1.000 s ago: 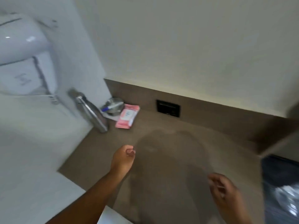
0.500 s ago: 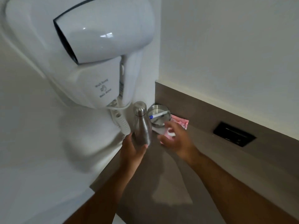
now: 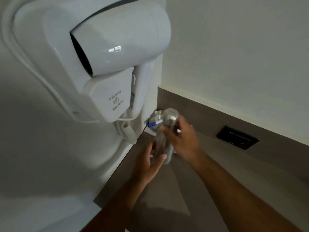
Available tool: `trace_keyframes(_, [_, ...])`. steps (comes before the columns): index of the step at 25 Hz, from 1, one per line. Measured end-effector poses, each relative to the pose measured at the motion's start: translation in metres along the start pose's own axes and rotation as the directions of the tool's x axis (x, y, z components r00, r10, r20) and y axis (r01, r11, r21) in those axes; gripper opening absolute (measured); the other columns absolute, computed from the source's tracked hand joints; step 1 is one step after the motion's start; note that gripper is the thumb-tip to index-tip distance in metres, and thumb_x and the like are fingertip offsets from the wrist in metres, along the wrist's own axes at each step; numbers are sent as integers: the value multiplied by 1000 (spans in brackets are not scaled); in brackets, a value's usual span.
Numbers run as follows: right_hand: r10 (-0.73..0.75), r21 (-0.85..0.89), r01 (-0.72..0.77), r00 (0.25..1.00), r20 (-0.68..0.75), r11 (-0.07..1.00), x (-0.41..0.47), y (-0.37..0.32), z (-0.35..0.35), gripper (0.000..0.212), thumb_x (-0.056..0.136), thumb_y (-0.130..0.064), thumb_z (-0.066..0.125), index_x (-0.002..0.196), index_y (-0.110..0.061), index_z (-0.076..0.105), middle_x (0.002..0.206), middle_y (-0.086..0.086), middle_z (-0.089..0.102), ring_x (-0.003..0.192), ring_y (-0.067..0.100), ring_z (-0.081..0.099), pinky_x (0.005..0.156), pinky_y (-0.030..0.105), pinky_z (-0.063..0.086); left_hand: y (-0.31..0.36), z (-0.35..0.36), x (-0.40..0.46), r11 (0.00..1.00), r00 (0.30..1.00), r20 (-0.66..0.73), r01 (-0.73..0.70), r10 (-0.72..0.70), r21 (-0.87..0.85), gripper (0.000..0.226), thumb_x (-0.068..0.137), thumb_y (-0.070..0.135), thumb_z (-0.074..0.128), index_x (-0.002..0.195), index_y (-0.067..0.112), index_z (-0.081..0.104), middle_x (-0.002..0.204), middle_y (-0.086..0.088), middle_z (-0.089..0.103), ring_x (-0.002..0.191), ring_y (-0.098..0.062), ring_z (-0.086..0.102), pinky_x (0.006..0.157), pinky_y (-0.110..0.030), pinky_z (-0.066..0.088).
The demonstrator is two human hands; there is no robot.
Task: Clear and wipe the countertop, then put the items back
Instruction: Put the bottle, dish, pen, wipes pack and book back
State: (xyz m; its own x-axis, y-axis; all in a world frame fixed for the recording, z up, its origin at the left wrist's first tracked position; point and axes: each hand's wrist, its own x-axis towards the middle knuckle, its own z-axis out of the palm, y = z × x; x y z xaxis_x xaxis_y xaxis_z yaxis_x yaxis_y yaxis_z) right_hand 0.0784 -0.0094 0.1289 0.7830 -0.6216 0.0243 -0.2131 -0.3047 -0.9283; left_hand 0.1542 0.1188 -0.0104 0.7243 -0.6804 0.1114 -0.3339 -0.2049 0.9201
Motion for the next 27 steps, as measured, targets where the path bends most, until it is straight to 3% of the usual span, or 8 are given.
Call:
trace_keyframes(3, [118, 15, -117, 981, -153, 993, -26, 5, -57, 34, 90, -27, 66, 123, -22, 57, 103, -18, 61, 89, -8, 60, 69, 10, 49, 15, 12, 28, 983, 995, 0, -100, 102, 156, 47, 98, 43, 42, 130, 13, 59, 120, -5, 69, 111, -17, 65, 91, -30, 52])
trace_keyframes(5, [145, -6, -152, 953, -266, 988, -40, 7, -89, 33, 90, -27, 65, 122, -22, 57, 105, -15, 61, 92, -5, 59, 72, 13, 45, 16, 27, 64, 894, 989, -68, -91, 134, 439, 29, 97, 25, 53, 120, 11, 65, 107, -9, 73, 99, -25, 69, 81, -34, 53])
trace_keyframes(10, [154, -51, -200, 871, -466, 978, -76, 15, -158, 27, 90, -28, 64, 116, -21, 60, 102, -9, 65, 93, 2, 61, 78, 27, 48, 7, 45, 118, 354, 993, 65, -25, -103, 935, 21, 94, 12, 52, 97, 13, 73, 92, -7, 74, 89, -24, 70, 73, -34, 55])
trace_keyframes(14, [182, -64, -258, 816, -549, 964, -112, 29, -199, 32, 91, -27, 62, 121, -17, 59, 112, 1, 65, 100, 17, 62, 85, 35, 46, 11, 39, 110, 161, 983, 174, -162, -61, 973, 9, 90, 17, 63, 89, 17, 73, 84, -3, 73, 83, -20, 69, 69, -31, 52])
trace_keyframes(18, [208, -80, -325, 755, -622, 942, -153, 49, -233, 39, 90, -31, 62, 126, -17, 54, 119, 7, 62, 106, 23, 59, 86, 40, 46, 30, 31, 89, 151, 958, 286, -285, 13, 947, 16, 92, 21, 63, 107, 17, 69, 99, -5, 74, 94, -21, 70, 77, -33, 53])
trace_keyframes(21, [205, -84, -354, 702, -682, 931, -178, 58, -264, 46, 88, -31, 67, 129, -20, 50, 121, 6, 62, 108, 24, 60, 90, 46, 50, 62, 44, 69, 82, 914, 397, -403, 84, 912, 15, 86, 20, 69, 101, 22, 71, 92, 0, 74, 89, -20, 69, 72, -34, 52])
trace_keyframes(24, [173, -81, -350, 637, -751, 933, -193, 70, -302, 45, 83, -29, 76, 121, -19, 56, 112, 2, 66, 101, 20, 65, 88, 40, 53, 93, 90, 41, 87, 822, 540, -560, 180, 824, 10, 77, 20, 75, 85, 24, 73, 78, 2, 73, 81, -21, 68, 68, -35, 49])
trace_keyframes(27, [115, -163, -384, 607, -786, 909, -203, 87, -348, 43, 79, -28, 80, 114, -18, 58, 106, 1, 66, 95, 18, 64, 84, 31, 50, 122, 162, 7, 89, 639, 698, -755, 324, 650, 14, 64, 15, 79, 67, 21, 67, 63, 2, 65, 68, -23, 64, 60, -33, 45])
